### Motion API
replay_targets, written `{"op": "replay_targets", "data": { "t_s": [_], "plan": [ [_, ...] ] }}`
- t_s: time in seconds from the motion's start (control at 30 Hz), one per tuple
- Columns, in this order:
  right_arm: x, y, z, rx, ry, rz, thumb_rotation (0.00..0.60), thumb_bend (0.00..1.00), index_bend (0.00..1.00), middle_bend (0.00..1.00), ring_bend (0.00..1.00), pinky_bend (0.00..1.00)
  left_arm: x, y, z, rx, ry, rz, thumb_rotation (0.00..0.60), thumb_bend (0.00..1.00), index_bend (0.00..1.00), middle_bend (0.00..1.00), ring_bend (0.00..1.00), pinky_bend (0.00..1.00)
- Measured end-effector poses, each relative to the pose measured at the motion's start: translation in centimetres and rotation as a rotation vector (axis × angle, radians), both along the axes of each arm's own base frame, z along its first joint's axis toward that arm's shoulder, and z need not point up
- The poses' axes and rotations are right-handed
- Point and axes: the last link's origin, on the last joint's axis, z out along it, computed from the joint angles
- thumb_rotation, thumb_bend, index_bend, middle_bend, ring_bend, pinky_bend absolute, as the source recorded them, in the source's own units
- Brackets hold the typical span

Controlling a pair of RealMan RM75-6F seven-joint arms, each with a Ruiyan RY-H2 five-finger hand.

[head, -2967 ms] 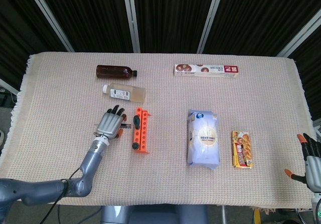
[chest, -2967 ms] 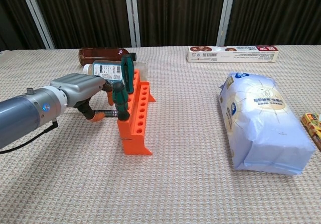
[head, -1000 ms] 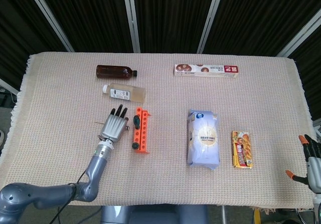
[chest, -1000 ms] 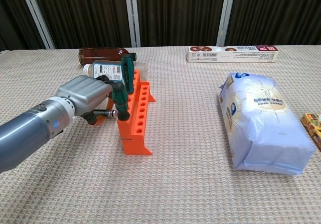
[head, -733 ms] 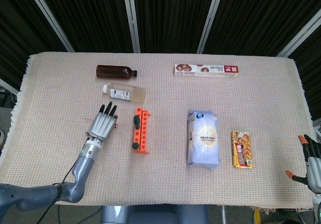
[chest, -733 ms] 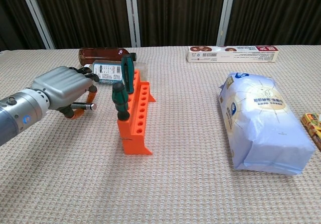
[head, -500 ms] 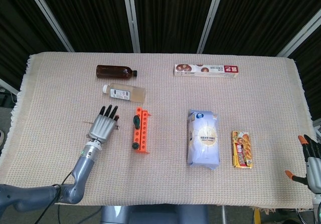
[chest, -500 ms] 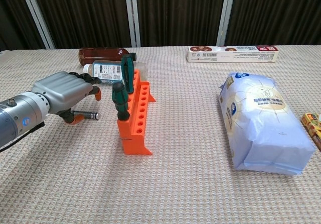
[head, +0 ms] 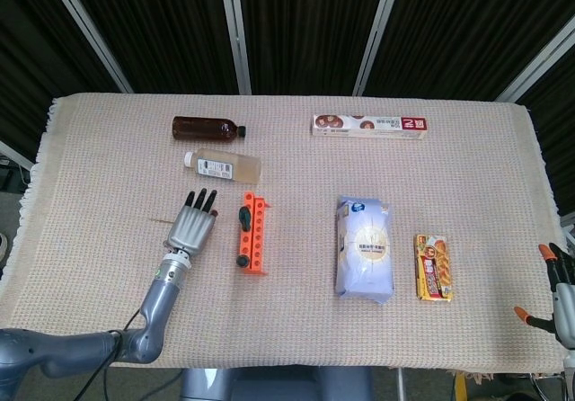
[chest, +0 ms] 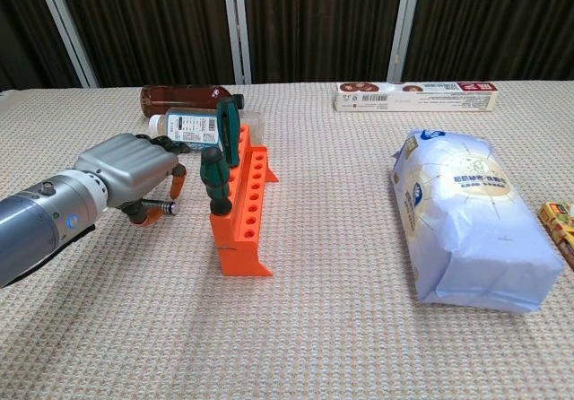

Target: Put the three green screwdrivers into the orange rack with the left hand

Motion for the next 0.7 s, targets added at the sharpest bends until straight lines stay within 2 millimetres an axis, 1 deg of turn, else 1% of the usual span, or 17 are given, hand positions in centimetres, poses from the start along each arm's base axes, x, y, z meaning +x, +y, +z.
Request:
{"op": "replay_targets", "data": {
  "t_s": [0.13,0.3,0.43,0.7],
  "plan": [
    [-0.02,0.00,-0.05,0.002,-0.002,0.001,0.600,0.00,0.00,0.00,0.00,0.00,-0.29,-0.21,-0.02,-0.002,0.003,0.010,0.600,0.41,0.40,0.02,0.00,0.11],
    [-0.02,0.03,-0.06,0.003,-0.001,0.003,0.600,0.00,0.00,0.00,0.00,0.00,-0.54,-0.29,-0.07,0.003,0.000,0.017,0.600,0.35,0.40,0.02,0.00,0.11],
    [0.00,0.08,-0.03,0.001,-0.002,0.003,0.600,0.00,0.00,0.00,0.00,0.00,-0.63,-0.17,-0.10,0.010,-0.005,0.021,0.600,0.35,0.40,0.02,0.00,0.12],
    [0.03,0.13,-0.05,0.001,0.000,0.001,0.600,0.00,0.00,0.00,0.00,0.00,-0.11,0.04,-0.28,0.020,-0.031,0.006,0.600,0.35,0.44,0.06,0.00,0.12]
  ]
}}
